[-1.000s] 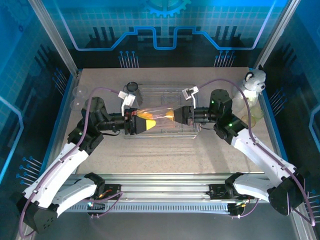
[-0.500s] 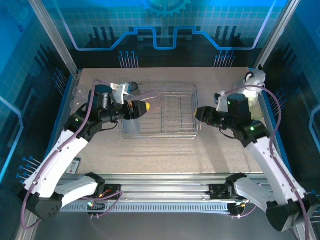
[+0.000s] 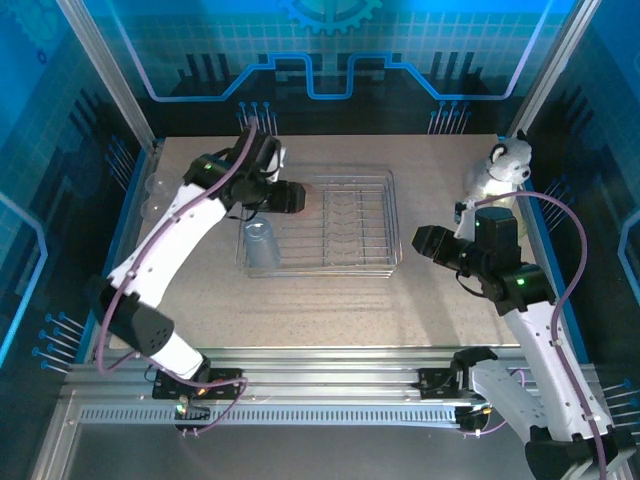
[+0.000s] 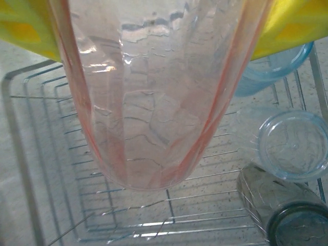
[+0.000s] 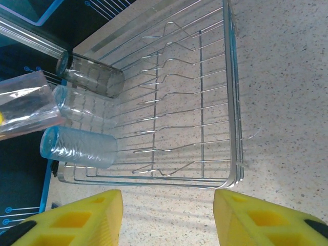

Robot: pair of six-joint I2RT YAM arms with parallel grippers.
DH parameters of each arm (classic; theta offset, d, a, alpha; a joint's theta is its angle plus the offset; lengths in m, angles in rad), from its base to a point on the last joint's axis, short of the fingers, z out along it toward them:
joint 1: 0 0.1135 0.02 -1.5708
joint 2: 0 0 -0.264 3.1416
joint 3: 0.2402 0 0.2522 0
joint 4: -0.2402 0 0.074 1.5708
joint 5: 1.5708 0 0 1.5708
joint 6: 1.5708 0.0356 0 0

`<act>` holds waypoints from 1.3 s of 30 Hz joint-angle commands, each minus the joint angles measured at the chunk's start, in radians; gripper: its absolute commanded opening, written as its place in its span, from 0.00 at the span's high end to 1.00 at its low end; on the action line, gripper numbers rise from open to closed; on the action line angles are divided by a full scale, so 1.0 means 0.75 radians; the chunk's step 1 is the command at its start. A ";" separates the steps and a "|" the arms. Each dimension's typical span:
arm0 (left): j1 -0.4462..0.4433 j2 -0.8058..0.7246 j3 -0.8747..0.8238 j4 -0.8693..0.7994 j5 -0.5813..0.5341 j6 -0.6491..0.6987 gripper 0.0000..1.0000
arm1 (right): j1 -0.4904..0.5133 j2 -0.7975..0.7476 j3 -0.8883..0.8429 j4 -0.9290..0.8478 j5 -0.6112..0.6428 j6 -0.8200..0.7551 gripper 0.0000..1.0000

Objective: Load the cups into the dish rack

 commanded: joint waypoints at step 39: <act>-0.026 1.070 1.056 -0.454 -0.331 0.360 0.87 | -0.066 0.158 0.059 -0.081 0.015 -0.092 0.49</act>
